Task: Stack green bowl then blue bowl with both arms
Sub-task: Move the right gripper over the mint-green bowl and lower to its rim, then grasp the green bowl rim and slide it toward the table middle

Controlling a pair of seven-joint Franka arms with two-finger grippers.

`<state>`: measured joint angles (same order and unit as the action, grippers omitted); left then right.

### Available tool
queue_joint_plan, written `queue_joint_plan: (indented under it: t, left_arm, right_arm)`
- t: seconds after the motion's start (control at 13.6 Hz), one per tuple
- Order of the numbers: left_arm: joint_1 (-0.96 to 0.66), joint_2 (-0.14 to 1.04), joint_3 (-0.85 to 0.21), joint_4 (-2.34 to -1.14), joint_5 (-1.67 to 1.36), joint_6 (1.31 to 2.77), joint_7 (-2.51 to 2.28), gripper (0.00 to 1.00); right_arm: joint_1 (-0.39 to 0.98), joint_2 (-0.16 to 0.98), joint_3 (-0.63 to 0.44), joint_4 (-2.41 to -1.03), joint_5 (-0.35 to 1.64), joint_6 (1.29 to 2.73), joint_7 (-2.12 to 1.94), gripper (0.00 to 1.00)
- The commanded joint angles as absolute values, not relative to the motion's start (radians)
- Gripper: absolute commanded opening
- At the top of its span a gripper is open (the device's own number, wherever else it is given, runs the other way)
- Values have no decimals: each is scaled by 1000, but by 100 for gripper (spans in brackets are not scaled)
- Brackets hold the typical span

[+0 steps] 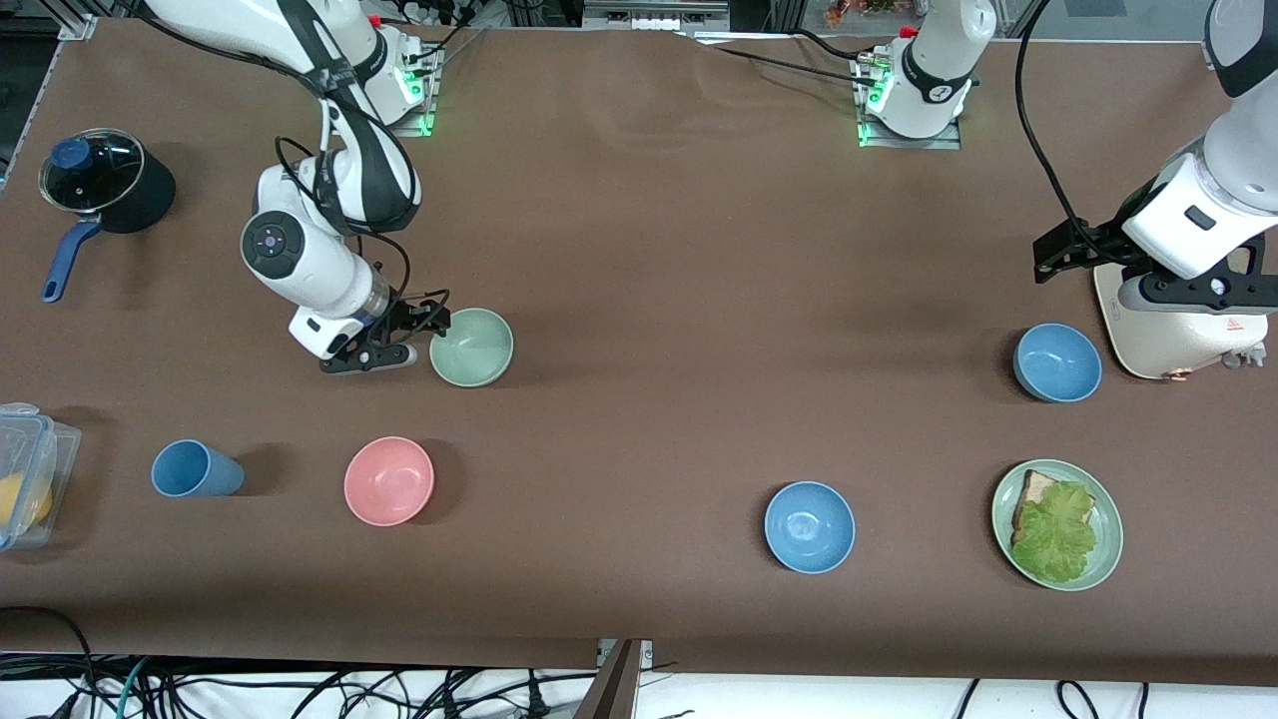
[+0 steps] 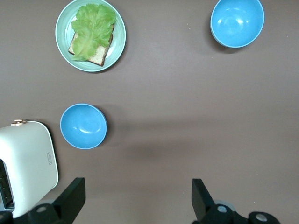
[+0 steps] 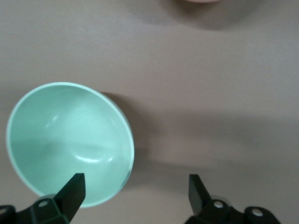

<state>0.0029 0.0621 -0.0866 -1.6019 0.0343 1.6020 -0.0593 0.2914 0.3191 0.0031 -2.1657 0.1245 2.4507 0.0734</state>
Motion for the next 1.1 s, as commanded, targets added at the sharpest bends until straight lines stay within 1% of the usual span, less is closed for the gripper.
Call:
queue_joint_plan:
  t: [0.0,0.07,0.22,0.37,0.51,0.59,0.73,0.81,0.95,1.03]
  left_arm:
    - [-2,71,-84,-1574,23,1578,-66,100]
    - [-2,71,-84,-1574,23,1578,-69,100]
    - [-2,71,-83,-1574,23,1578,-66,100]
    - [3,71,-83,-1574,23,1578,-61,100]
    - [0,71,-83,-1574,23,1578,-66,100]
    - [-2,71,-84,-1574,23,1578,-67,100]
    - [-2,71,-84,-1574,23,1578,-69,100]
    - [-2,71,-84,-1574,23,1578,-66,100]
    - [0,71,-84,-1574,23,1578,-63,100]
    - [0,71,-83,-1574,23,1578,-63,100]
  right_arm:
    - [299,357,23,-2189,141,2523,109,90]
    - [299,368,25,-2189,141,2529,117,86]
    - [299,370,35,-2187,141,2530,129,69]
    - [299,373,38,-2187,141,2530,130,42]
    - [299,373,38,-2186,143,2526,138,5]
    - [299,373,40,-2180,143,2522,150,0]
    - [299,368,60,-2155,141,2507,170,0]
    - [299,361,86,-2119,141,2472,185,0]
    - [304,368,129,-1996,141,2355,276,0]
    - [316,379,143,-1941,140,2320,328,0]
